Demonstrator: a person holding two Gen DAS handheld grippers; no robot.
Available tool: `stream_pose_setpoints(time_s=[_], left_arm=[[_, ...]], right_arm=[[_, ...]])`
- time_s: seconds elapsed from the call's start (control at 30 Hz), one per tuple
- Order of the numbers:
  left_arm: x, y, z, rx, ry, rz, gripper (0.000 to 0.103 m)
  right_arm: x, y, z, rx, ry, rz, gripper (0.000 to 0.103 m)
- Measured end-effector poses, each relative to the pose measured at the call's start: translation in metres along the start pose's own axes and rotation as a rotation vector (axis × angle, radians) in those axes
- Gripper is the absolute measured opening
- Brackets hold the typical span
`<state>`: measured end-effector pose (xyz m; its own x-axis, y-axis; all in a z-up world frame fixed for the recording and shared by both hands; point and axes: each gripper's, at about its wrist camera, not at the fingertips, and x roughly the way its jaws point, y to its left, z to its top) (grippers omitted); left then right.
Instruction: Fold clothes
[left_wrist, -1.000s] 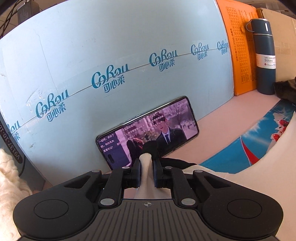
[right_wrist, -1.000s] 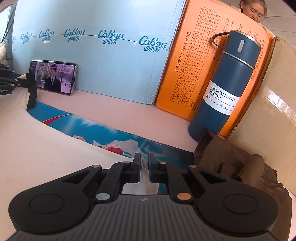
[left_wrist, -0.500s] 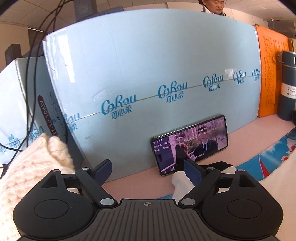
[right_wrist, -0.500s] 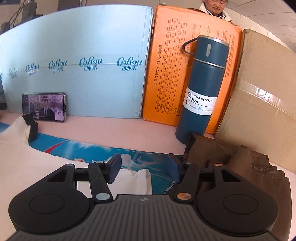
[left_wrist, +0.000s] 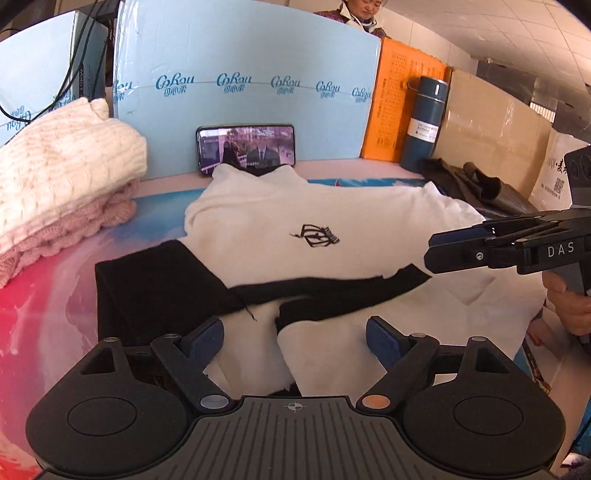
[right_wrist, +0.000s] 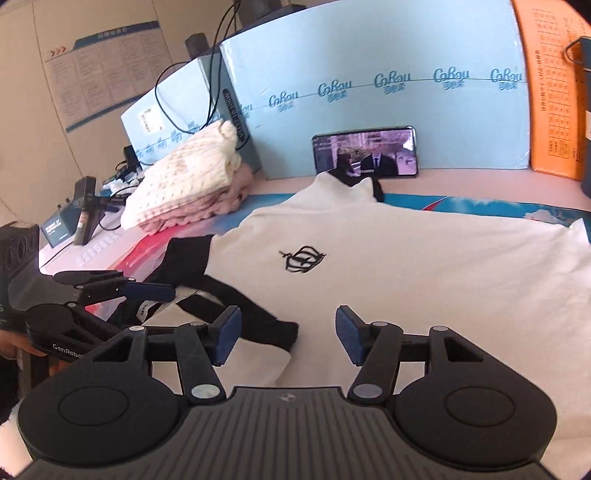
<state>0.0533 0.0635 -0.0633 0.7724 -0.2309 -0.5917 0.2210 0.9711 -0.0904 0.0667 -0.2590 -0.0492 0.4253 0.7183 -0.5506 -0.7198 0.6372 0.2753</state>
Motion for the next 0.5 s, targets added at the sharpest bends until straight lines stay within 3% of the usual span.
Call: stream_pose_setpoints(time_s=[0.03,0.1,0.13,0.17,0.2,0.23,0.37,0.5], left_arm=[[-0.001,-0.003,-0.001,0.020,-0.004,-0.006,0.081],[-0.002,-0.009,-0.004,0.059,-0.011,-0.018,0.052],[-0.003,-0.012,-0.005,0.079,-0.014,-0.024,0.035],[-0.008,-0.013,-0.006,0.080,-0.036,-0.042,0.010],[-0.014,-0.013,-0.006,0.076,-0.064,-0.064,0.010],[-0.020,-0.014,-0.007,0.072,-0.091,-0.086,0.010],[-0.048,-0.017,-0.010,0.048,-0.212,-0.194,0.007],[-0.088,-0.020,-0.023,-0.048,-0.325,-0.434,0.007]], right_arm=[[0.006,0.005,-0.003,-0.006,0.021,0.001,0.051],[0.013,0.014,-0.010,-0.024,0.041,-0.010,0.043],[0.011,0.018,-0.013,-0.049,0.031,-0.023,0.037],[0.010,0.021,-0.016,-0.067,0.023,-0.032,0.033],[0.007,0.021,-0.017,-0.065,0.021,-0.027,0.020],[0.004,0.019,-0.018,-0.051,0.013,-0.015,0.014],[-0.037,0.015,-0.024,0.004,-0.125,0.071,0.012],[-0.086,0.023,-0.043,0.033,-0.264,0.181,0.012]])
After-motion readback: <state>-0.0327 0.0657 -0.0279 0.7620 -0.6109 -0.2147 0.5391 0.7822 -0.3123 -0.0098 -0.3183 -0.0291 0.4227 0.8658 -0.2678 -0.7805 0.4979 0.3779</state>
